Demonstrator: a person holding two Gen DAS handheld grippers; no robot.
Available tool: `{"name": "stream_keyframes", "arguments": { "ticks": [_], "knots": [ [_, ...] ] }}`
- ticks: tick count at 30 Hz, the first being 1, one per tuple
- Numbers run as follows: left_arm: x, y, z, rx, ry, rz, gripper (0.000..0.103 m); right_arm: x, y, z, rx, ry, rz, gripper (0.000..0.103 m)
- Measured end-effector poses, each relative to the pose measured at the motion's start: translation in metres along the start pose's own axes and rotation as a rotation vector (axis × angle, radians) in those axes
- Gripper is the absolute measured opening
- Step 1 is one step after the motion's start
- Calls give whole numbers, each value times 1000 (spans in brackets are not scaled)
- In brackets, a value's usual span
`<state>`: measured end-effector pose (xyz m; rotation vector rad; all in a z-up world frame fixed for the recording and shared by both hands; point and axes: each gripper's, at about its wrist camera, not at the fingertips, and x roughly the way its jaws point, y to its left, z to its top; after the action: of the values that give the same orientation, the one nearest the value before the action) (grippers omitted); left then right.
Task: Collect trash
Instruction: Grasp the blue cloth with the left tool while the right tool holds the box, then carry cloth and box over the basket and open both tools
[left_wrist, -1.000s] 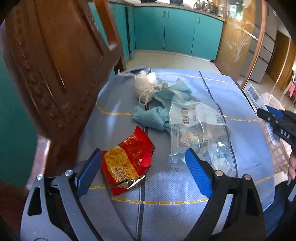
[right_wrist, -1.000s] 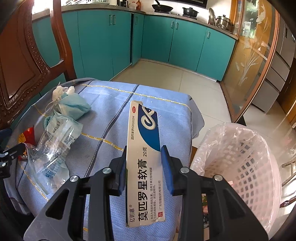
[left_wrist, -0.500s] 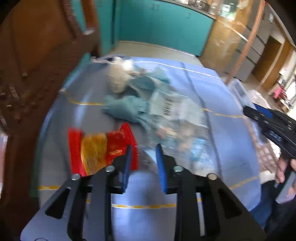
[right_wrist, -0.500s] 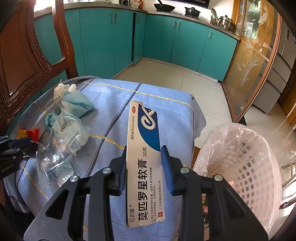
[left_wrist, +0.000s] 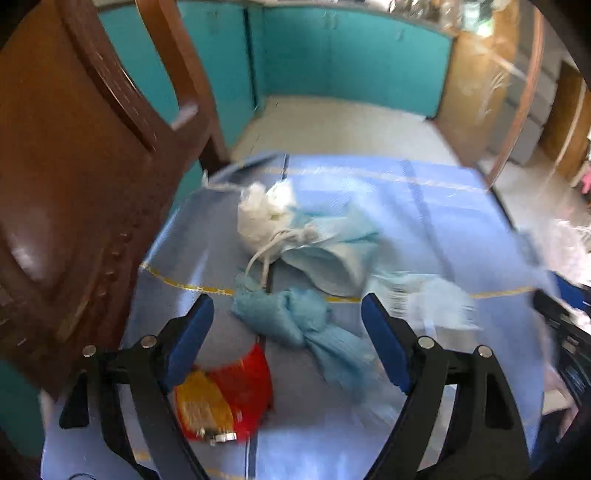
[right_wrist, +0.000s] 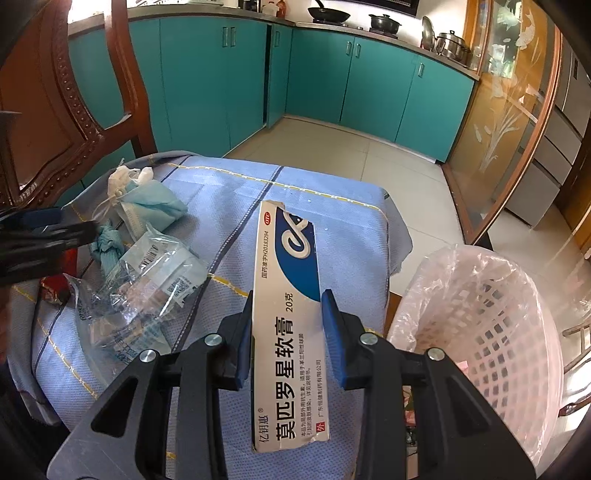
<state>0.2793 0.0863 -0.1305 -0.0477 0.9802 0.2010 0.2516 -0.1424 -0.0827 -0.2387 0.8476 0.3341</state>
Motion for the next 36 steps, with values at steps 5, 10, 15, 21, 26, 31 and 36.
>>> {"name": "stream_keyframes", "arguments": {
  "ticks": [5,10,15,21,26,31,36],
  "knots": [
    [26,0,-8,-29,62,-10,54,2,1,-2,-10,6,4,34],
    [0,12,-22,-94,-16,-44,43,-1,1,-1,-13,-4,13,34],
    [-61,16,-35,-81,-149,-60,42,-11,0,1,-5,-44,23,34],
    [-135,14,-37,-43,-367,-22,43,-29,-3,3,-1,-114,37,34],
    [-171,-2,-39,10,-435,-38,43,-51,-18,3,35,-154,30,34],
    [-172,-38,-34,49,-416,-165,43,-85,-53,-6,102,-230,-29,34],
    [-161,-107,-24,157,-393,-311,43,-102,-106,-29,218,-236,-156,34]
  ]
}}
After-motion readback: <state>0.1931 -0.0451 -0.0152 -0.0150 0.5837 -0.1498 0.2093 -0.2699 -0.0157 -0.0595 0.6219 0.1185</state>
